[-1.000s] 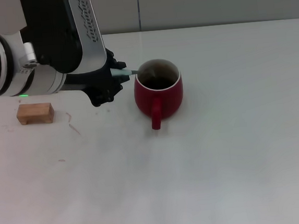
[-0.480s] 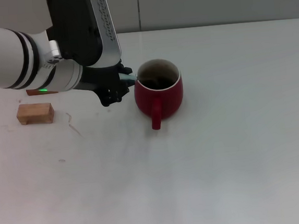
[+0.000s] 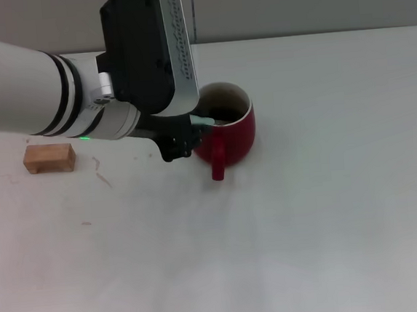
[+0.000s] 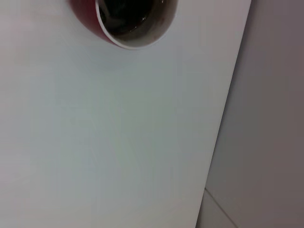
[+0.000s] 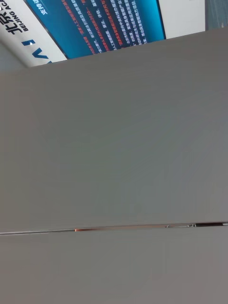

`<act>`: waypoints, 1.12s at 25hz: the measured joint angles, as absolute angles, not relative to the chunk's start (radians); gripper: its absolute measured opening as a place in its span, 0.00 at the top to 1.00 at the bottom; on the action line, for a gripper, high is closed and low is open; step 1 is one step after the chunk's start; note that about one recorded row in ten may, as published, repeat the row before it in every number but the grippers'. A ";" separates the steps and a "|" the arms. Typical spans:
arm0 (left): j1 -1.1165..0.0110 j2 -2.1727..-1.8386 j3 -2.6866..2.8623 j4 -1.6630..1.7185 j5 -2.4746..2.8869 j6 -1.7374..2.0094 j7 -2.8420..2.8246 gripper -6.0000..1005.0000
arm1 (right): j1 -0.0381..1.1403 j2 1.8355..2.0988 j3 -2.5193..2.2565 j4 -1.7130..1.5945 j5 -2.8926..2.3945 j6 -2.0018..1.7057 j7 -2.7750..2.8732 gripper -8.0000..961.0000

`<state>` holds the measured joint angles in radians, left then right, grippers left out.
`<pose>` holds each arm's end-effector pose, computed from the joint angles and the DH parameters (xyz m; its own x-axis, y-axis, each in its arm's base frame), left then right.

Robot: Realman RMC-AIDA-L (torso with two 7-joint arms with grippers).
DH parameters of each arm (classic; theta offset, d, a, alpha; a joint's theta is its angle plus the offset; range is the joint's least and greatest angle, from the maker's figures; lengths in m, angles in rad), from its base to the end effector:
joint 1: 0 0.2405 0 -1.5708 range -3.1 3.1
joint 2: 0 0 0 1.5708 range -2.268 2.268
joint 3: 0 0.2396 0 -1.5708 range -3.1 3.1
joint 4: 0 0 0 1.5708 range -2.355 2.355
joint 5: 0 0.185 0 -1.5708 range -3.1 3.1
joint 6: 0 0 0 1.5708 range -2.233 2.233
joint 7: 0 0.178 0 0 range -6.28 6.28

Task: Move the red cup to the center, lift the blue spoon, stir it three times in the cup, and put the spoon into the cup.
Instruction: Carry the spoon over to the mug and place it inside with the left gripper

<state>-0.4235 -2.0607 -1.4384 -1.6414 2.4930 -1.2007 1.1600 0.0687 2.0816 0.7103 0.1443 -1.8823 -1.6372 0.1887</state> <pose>-0.1278 0.3237 -0.0438 0.9470 -0.1676 -0.2742 -0.2695 -0.8789 -0.3936 0.3632 0.2050 0.0875 0.6806 0.2708 -0.6808 -0.7318 0.2966 -0.6136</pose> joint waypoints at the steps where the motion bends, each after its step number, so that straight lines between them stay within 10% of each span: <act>1: -0.414 -2.059 -1.447 -1.653 2.497 -1.208 1.160 0.83 | 0.069 2.082 0.710 0.144 -1.882 -1.637 0.189 0.20; 28: -0.431 -2.064 -1.410 -1.611 2.501 -1.163 1.156 0.83 | 0.076 2.082 0.703 0.146 -1.882 -1.648 0.189 0.20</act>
<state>-0.4309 -2.0641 -1.4097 -1.6107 2.5007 -1.1630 1.1561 0.0757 2.0817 0.7034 0.1457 -1.8821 -1.6479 0.1887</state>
